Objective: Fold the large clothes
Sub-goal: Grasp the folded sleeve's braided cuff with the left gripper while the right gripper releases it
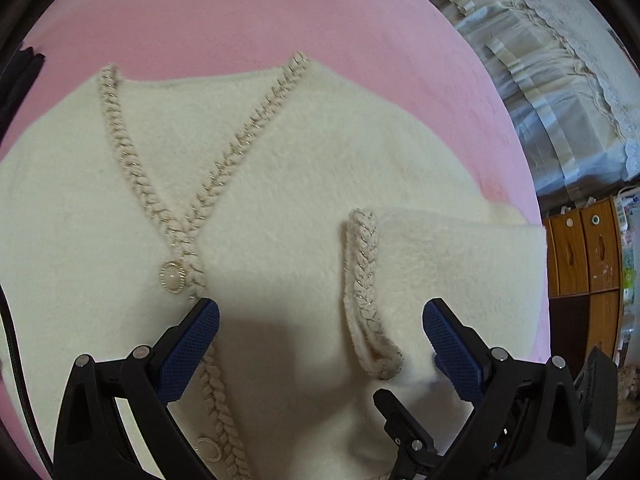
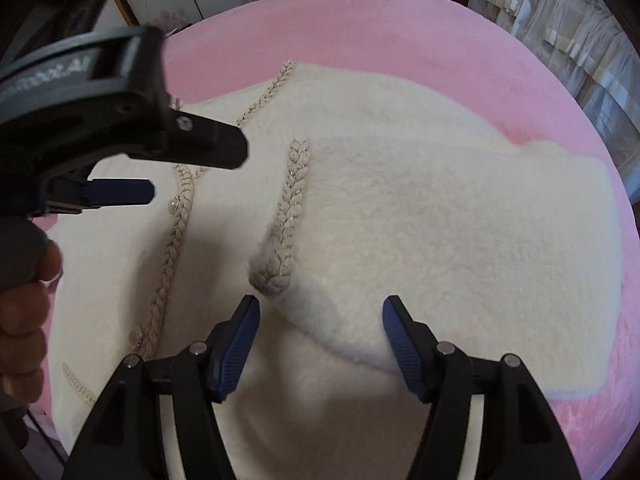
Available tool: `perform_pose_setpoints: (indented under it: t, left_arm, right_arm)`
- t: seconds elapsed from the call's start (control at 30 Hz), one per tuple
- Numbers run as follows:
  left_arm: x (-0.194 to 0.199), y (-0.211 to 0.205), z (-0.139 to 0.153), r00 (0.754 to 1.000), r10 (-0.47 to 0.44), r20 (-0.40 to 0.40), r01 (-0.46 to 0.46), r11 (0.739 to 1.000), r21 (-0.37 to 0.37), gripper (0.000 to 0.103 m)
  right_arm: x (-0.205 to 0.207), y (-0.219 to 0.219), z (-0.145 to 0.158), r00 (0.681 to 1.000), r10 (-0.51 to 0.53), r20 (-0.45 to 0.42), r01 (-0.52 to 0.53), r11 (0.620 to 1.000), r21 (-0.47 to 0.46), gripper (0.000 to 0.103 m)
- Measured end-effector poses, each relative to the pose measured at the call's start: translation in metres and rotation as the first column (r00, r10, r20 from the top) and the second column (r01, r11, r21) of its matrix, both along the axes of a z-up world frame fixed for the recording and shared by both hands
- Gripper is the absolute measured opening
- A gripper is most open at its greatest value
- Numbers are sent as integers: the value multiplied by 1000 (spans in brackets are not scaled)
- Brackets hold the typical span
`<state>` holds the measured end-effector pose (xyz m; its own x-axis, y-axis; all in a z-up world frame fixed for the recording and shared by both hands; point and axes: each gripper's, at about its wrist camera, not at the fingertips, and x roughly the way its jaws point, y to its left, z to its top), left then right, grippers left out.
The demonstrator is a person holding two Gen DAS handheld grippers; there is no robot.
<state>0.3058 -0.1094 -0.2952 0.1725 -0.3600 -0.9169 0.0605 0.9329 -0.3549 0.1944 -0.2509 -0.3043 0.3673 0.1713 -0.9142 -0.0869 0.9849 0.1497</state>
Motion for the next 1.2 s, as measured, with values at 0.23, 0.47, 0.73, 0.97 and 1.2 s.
perform_pose_setpoints:
  t: [0.23, 0.47, 0.73, 0.97, 1.2]
  left_arm:
    - [-1, -15, -24, 996, -46, -79, 37, 993, -112, 90]
    - [-8, -43, -54, 981, -104, -166, 68, 975, -210, 62]
    - [-8, -64, -58, 984, -70, -165, 46, 989, -142, 16]
    - [-5, -66, 10, 1000, 4, -14, -5, 995, -98, 15]
    - [-9, -39, 68, 989, 64, 131, -54, 995, -83, 15]
  right_arm:
    - [-17, -18, 18, 999, -37, 15, 37, 999, 24, 64]
    - [-39, -45, 33, 994, -105, 17, 105, 994, -24, 59]
    - [-41, -90, 32, 984, -175, -32, 175, 984, 17, 20]
    - [-39, -104, 34, 974, -221, -43, 223, 974, 41, 20]
    - [-35, -102, 48, 972, -233, -20, 233, 972, 22, 11]
